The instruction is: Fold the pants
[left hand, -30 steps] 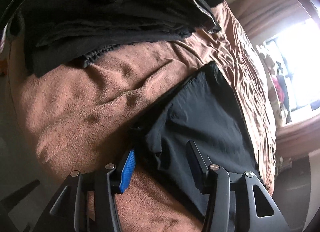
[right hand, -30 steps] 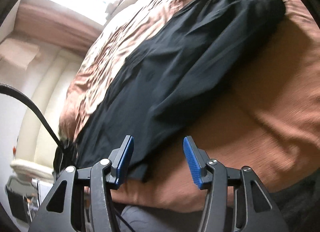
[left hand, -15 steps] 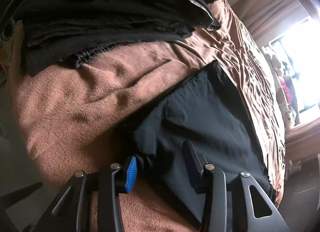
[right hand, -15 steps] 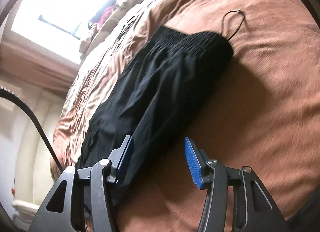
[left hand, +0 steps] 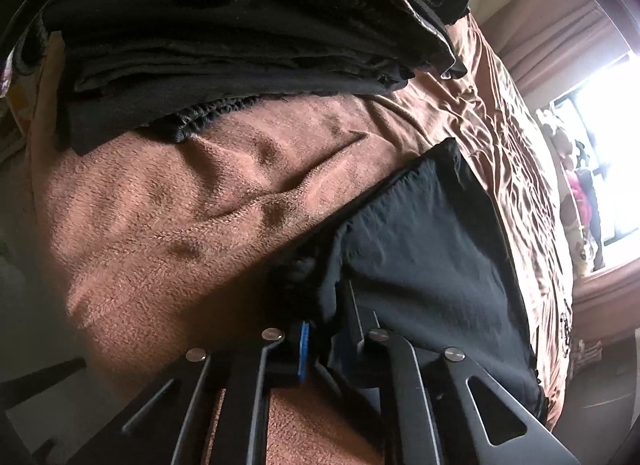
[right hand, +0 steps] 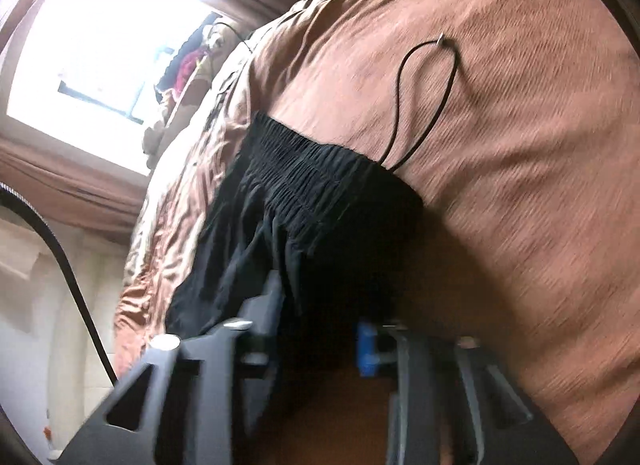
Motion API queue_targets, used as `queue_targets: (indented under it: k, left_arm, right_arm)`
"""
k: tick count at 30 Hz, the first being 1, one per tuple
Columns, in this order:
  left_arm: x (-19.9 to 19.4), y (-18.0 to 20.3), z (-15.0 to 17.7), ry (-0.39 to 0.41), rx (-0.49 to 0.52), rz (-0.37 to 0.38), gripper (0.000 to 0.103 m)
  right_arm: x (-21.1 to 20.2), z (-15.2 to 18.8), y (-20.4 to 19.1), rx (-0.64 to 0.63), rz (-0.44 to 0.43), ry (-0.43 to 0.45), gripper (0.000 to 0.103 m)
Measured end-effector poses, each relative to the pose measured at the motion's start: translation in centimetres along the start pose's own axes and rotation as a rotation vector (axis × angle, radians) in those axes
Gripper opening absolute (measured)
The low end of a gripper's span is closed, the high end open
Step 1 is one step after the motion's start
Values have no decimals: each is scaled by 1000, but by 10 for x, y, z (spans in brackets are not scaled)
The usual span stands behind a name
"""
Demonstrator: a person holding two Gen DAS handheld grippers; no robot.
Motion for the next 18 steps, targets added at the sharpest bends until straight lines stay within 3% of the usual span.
queue_targets:
  k: [5, 14, 18]
  left_arm:
    - [-7, 3, 0, -16, 7, 29, 5]
    - [-10, 7, 8, -80, 38, 116, 5]
    - [-6, 3, 10, -106, 26, 124, 8]
  right_arm:
    - [-20, 5, -18, -91, 47, 22, 11]
    - [-41, 9, -21, -79, 117, 43, 10]
    - [-37, 17, -25, -65, 144, -25, 22]
Point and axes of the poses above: each gripper's, at about its wrist camera, not at the fingertips, and x roughly the way its jaws point, y to its right, z to its underside, the point moved 3 cm from there along x, roughly the way its jaws point, and after that the axes turned 14 degrees about -x, right-handed, at the moved point
